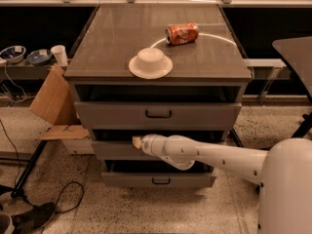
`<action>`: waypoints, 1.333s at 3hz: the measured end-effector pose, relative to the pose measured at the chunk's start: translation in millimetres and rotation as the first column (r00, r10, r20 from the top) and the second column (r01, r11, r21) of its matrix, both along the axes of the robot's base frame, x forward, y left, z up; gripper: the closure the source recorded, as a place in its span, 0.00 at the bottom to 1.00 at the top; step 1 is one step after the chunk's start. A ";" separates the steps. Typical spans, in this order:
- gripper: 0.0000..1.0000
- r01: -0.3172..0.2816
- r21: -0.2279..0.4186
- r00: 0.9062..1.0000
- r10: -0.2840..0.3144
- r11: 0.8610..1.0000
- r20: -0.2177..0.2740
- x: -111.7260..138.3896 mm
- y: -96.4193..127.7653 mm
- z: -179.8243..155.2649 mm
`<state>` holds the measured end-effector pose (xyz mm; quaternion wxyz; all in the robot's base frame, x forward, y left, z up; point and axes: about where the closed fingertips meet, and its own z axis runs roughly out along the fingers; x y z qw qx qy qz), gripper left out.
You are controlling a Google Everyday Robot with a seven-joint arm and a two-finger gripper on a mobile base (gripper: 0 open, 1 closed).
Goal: Open middle drawer
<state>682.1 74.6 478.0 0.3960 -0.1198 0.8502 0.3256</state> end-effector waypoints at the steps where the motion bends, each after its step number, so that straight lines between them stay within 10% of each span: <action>1: 1.00 0.006 0.001 1.000 -0.006 1.000 -0.002 3.0 11.0 -0.5; 4: 1.00 0.022 -0.020 1.000 -0.022 1.000 -0.017 15.6 42.1 -10.5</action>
Offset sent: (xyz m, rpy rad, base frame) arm 0.0115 0.0205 0.0065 0.0139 -0.0017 -0.0621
